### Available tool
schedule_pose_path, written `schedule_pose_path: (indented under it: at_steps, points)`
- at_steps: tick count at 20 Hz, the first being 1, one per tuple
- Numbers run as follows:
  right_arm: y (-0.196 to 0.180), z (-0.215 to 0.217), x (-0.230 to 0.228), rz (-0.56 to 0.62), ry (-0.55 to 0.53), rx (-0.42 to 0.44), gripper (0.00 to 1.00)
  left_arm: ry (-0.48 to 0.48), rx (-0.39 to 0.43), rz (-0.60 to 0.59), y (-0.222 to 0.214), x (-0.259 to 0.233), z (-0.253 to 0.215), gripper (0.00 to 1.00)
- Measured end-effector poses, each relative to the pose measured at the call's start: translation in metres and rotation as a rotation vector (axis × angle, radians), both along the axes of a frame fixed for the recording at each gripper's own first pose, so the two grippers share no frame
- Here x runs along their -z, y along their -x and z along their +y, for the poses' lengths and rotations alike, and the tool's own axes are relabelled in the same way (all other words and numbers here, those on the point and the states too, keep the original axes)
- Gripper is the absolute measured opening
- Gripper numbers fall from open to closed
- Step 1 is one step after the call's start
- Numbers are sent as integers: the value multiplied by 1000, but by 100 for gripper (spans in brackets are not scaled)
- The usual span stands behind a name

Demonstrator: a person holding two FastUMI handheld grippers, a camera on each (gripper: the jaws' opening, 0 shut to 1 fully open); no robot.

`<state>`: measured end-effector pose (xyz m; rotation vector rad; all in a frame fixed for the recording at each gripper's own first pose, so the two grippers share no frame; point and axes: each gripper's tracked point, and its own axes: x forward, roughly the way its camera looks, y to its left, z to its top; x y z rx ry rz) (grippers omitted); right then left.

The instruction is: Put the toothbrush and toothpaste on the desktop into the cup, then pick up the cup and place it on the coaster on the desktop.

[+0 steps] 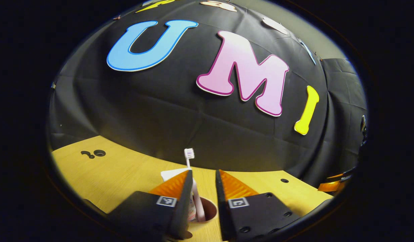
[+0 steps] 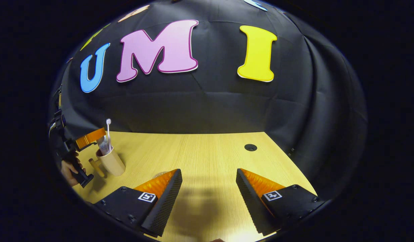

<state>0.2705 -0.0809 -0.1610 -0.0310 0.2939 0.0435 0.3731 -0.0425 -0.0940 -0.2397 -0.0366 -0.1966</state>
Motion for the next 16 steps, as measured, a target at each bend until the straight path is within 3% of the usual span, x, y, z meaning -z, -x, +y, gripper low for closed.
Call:
schedule_pose_path:
  at_steps: [3,6,11,16]
  points:
    - [1,2,0,5,-2,-1,99,-31,3,20,15,-4,2,87]
    - [5,3,-2,3,-10,-7,99,-66,-24,84,31,-1,11,96]
    - [9,-3,-11,11,-11,-9,99,-81,-32,230,52,-2,18,97]
    - [18,-23,-27,8,-15,5,99,-165,-16,363,57,-6,26,97]
